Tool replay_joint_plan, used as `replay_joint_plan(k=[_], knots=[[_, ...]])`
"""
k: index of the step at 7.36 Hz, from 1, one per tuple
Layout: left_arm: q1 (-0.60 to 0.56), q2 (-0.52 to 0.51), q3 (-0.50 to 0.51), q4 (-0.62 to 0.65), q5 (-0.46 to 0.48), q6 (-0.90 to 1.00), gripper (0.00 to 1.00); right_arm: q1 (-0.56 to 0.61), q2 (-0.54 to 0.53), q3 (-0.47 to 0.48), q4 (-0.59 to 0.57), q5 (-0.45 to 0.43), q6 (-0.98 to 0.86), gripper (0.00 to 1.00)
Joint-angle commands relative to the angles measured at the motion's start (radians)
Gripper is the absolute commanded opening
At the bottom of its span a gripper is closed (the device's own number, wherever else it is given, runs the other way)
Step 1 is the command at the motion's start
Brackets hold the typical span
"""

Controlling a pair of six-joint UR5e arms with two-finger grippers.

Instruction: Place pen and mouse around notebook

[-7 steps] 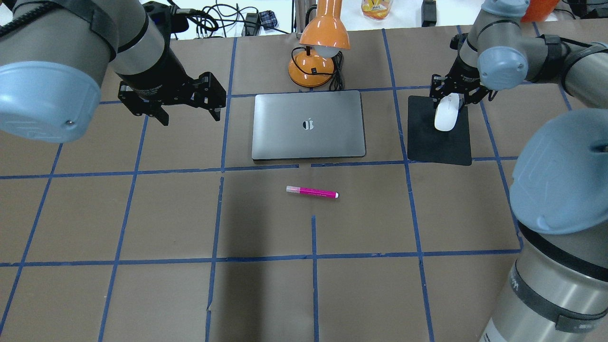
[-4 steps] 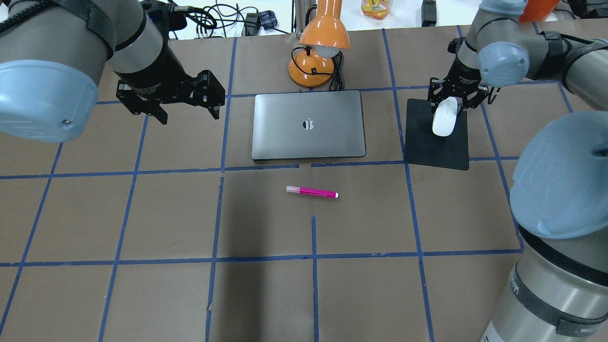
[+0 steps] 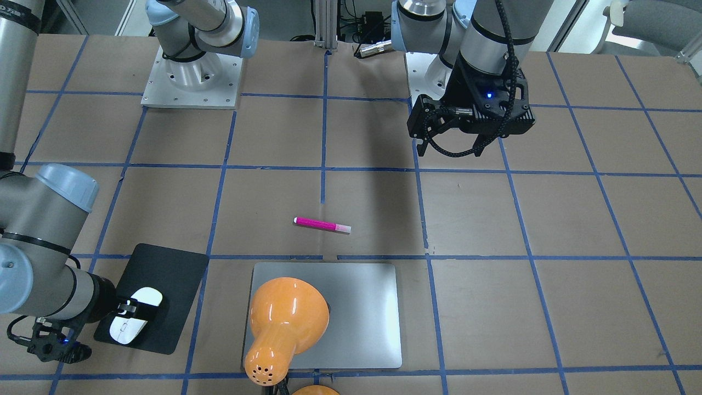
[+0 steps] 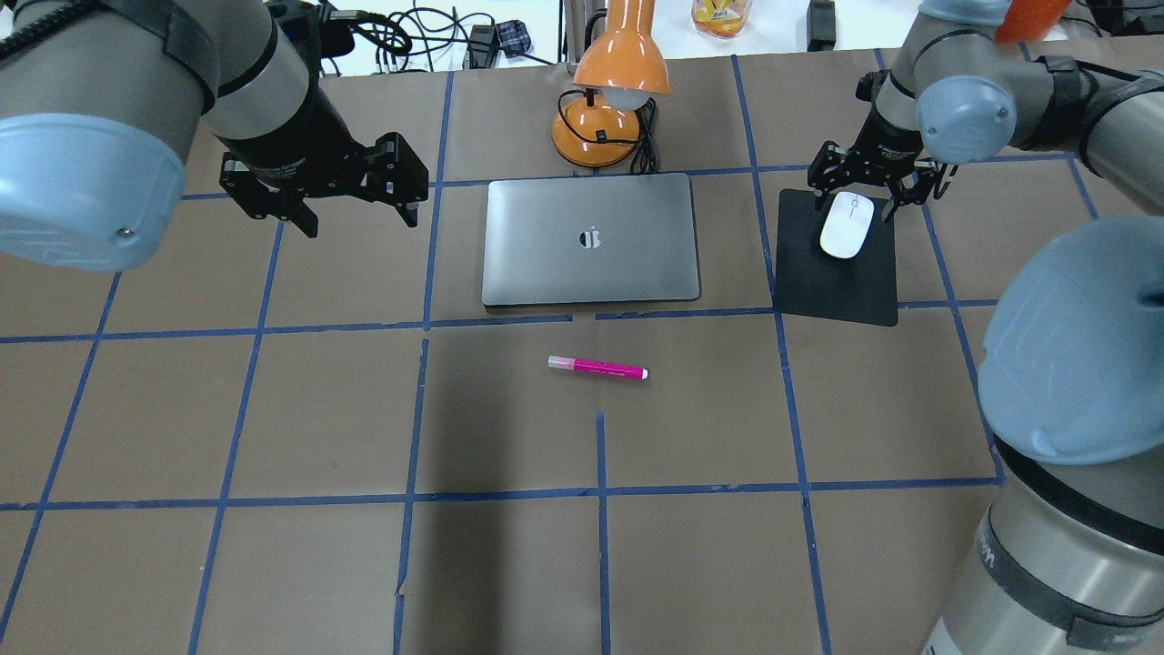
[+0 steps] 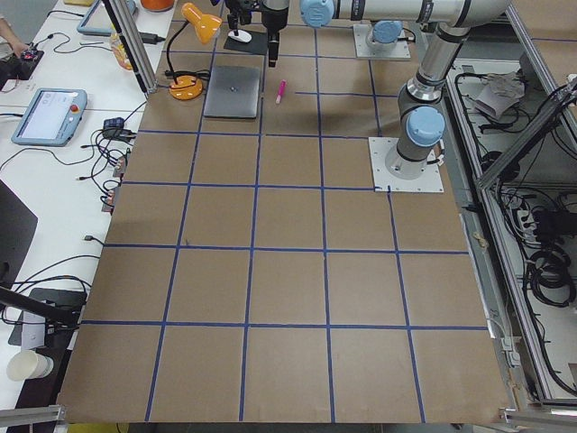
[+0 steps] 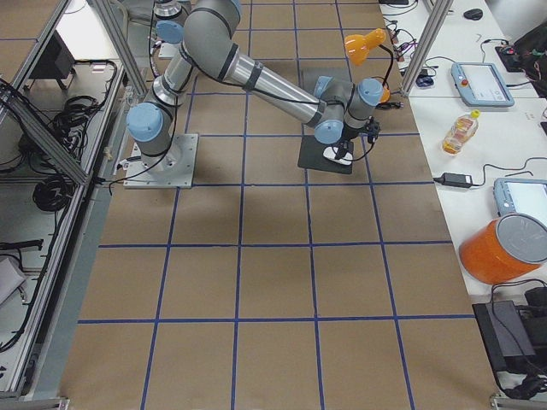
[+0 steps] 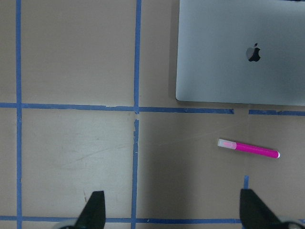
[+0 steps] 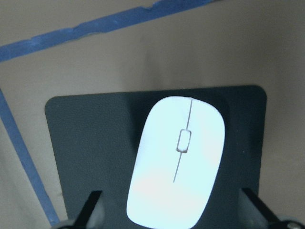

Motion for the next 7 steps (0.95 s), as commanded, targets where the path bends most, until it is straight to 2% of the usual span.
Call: replay_joint_plan(k=[1, 3, 4, 6, 7], knots=[[0.002, 0.0, 0.0, 0.0, 0.001, 0.0, 1.0, -0.001, -0.106, -0.017, 0.095, -0.008, 0.0, 1.0], [0.002, 0.0, 0.0, 0.0, 0.001, 0.0, 1.0, 0.01, -0.288, -0.011, 0.266, -0.011, 0.026, 1.0], [0.002, 0.001, 0.0, 0.0, 0.001, 0.0, 1.0, 0.046, -0.356, -0.005, 0.324, -0.047, 0.087, 1.0], [0.002, 0.001, -0.001, 0.0, 0.002, 0.002, 1.0, 0.164, -0.422, 0.0, 0.397, -0.074, 0.236, 1.0], [0.002, 0.003, -0.003, -0.005, 0.002, 0.002, 1.0, 0.175, -0.431, 0.0, 0.422, -0.062, 0.238, 1.0]])
